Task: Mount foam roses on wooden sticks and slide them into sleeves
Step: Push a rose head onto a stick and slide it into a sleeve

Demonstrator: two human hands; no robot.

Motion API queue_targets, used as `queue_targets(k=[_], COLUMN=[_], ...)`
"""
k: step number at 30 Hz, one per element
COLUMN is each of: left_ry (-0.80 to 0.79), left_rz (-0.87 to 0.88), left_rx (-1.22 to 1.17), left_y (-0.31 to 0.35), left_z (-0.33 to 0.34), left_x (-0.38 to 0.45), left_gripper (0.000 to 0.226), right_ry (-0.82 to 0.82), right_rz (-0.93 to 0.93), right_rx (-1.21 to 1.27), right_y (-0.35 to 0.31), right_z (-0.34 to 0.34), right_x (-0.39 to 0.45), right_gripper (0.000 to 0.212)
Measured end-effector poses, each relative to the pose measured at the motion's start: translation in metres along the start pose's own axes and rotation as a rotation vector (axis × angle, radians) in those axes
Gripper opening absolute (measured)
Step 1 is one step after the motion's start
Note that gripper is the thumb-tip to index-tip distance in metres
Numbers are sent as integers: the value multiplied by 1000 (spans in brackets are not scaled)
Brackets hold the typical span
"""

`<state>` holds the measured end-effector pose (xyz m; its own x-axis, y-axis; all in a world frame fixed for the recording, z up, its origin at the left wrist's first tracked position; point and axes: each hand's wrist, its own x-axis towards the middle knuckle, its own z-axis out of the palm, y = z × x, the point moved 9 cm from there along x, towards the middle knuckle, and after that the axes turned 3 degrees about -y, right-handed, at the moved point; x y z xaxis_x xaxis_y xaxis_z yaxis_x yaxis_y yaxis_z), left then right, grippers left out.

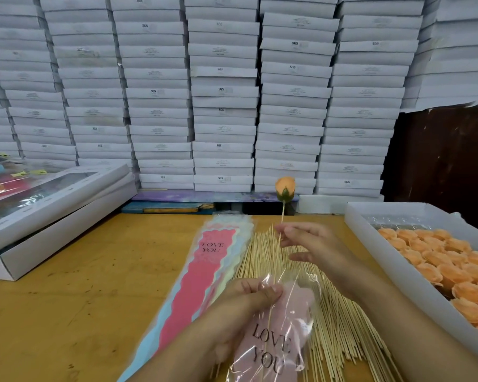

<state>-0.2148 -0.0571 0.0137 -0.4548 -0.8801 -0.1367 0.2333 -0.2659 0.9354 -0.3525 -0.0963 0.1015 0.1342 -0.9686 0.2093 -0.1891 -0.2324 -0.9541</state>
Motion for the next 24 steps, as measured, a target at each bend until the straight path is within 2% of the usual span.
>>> queue_targets(k=[7, 12, 17, 21, 24], left_ry=[-3, -40, -68, -36, -20], left_rz=[-4, -28, -20, -30, -28], left_rx=[-56, -53, -1, -41, -50], left_y=[4, 2, 4, 5, 7], left_z=[-2, -1, 3, 0, -1], left_x=[-2, -3, -5, -5, -6], left_gripper=[50, 39, 23, 43, 55], right_ry=[-121, -43, -73, -182, -295], right_rz=[21, 31, 44, 77, 76], right_rx=[-28, 83, 84, 55, -50], right_y=[7, -2, 4, 11, 11], right_z=[16, 6, 8, 22, 31], right_x=[-13, -4, -8, -18, -26], right_gripper=[23, 24, 32, 43, 42])
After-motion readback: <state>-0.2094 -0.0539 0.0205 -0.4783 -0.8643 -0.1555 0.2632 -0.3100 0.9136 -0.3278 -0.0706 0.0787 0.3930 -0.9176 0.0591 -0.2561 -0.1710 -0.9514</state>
